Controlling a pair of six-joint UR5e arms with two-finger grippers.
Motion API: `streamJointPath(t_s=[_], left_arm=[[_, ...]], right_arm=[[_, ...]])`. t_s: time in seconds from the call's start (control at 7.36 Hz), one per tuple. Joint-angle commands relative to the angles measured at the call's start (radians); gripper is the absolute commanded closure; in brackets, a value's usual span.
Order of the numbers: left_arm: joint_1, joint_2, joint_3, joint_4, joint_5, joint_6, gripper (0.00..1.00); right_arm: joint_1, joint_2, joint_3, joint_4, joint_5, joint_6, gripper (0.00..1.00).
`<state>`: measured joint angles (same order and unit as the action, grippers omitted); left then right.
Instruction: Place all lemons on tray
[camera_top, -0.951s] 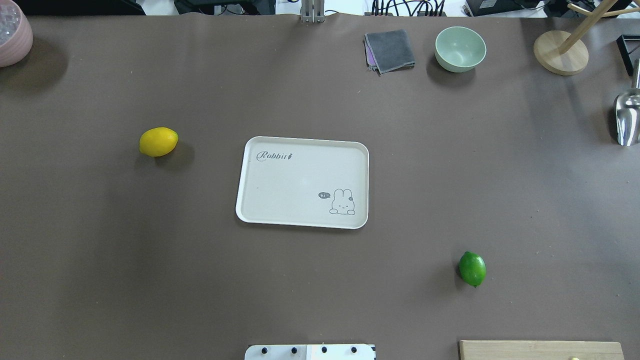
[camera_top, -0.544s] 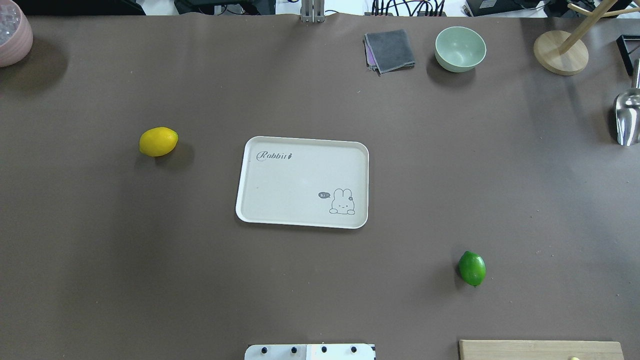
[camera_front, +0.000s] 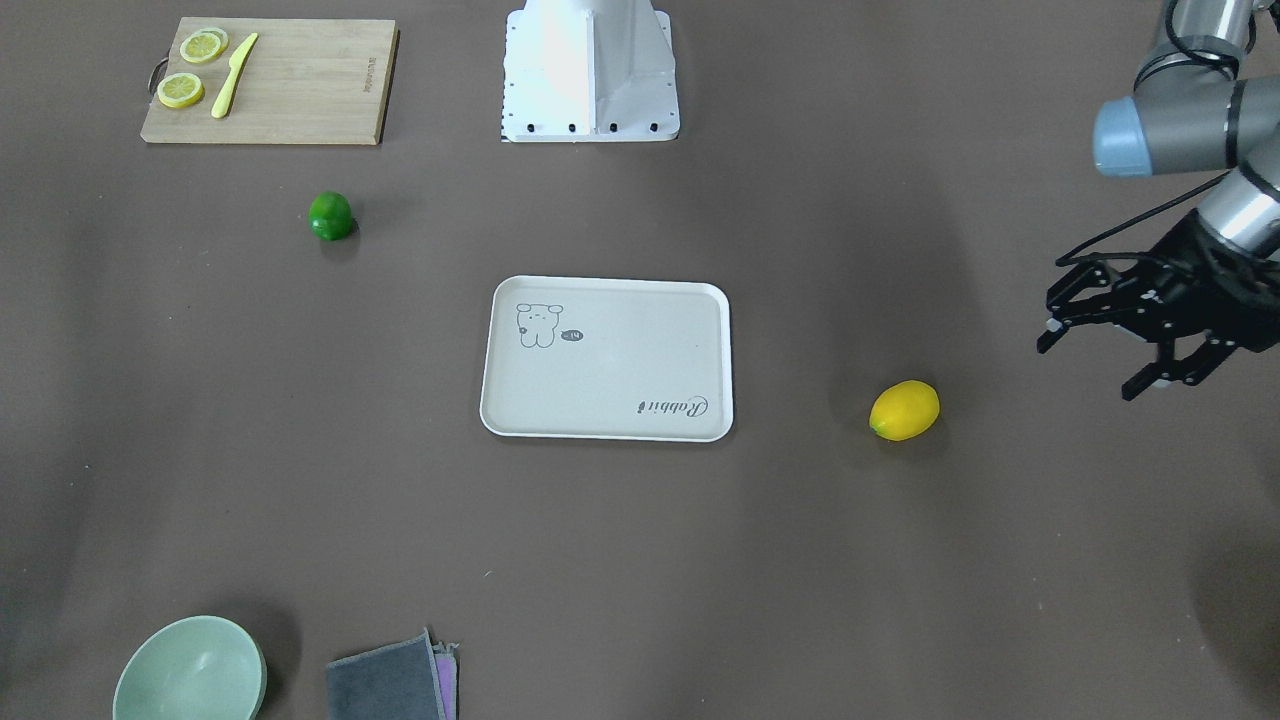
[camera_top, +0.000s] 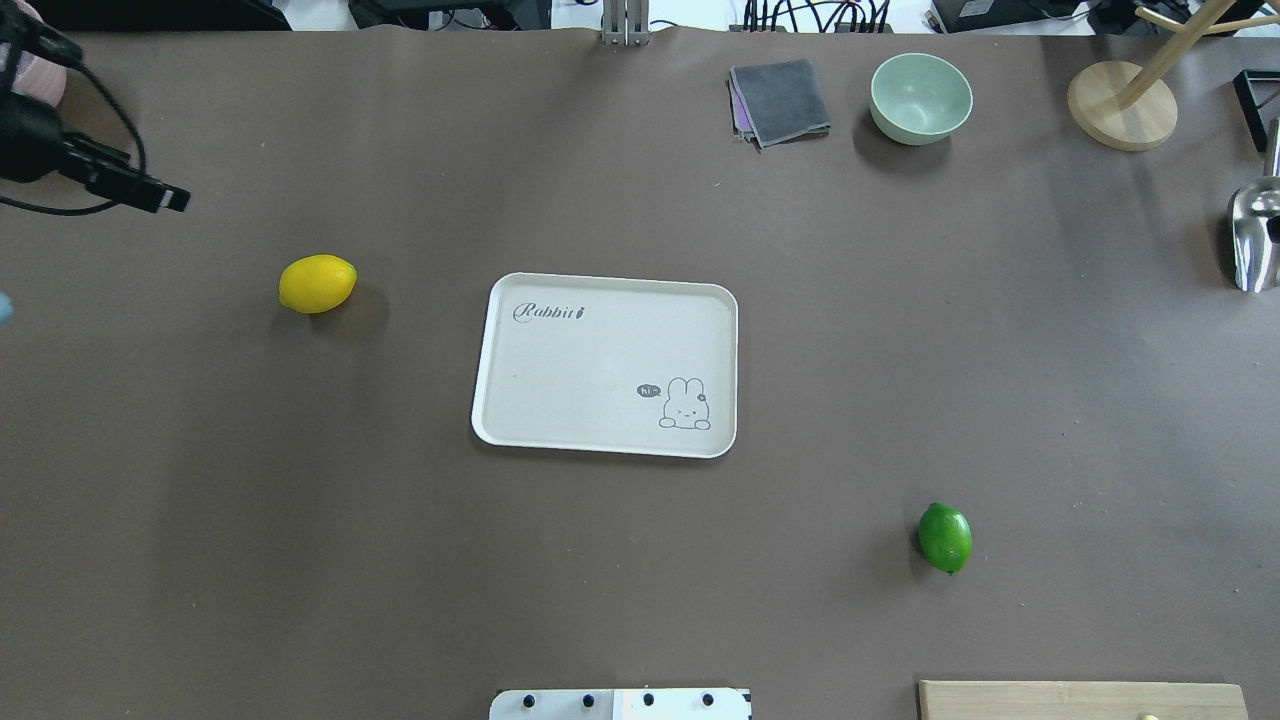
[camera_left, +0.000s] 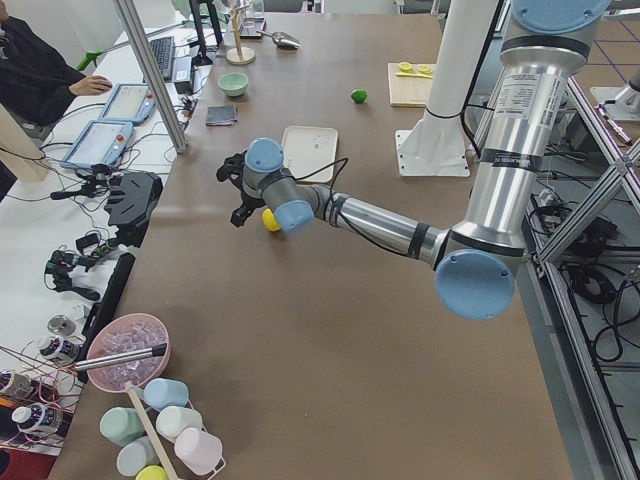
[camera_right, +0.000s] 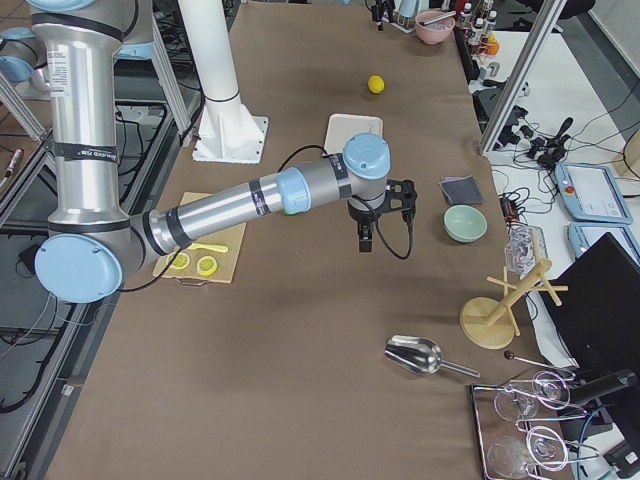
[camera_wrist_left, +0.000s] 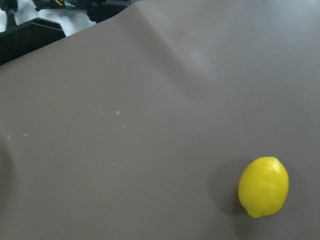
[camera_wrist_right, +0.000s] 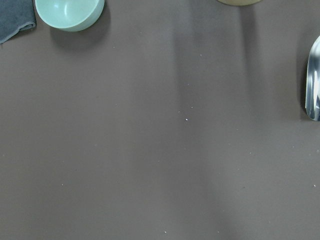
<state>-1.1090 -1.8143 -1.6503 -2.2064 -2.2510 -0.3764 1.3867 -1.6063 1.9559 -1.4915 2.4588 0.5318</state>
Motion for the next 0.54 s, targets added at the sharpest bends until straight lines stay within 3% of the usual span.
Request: streamJointPath(t_s=[0.0,0.14,0.27,0.41], left_arm=[[0.075,-0.121,0.064,0.001,0.014,-0.039,0.02],[0.077,-0.146,0.069,0.008,0.014,-0.044,0.02],[0.077,-0.166,0.076,0.016,0.014,-0.045,0.02],[0.08,-0.203,0.111,0.019,0.014,-0.047,0.02]], right_arm=[[-0.159,-0.023,0.004,0.245,-0.066,0.377,0.0],[-0.278,-0.052,0.008,0.381,-0.161,0.542,0.0],[-0.357,-0.082,0.009,0.477,-0.206,0.591,0.0],[-0.441,-0.095,0.032,0.482,-0.253,0.606,0.0]])
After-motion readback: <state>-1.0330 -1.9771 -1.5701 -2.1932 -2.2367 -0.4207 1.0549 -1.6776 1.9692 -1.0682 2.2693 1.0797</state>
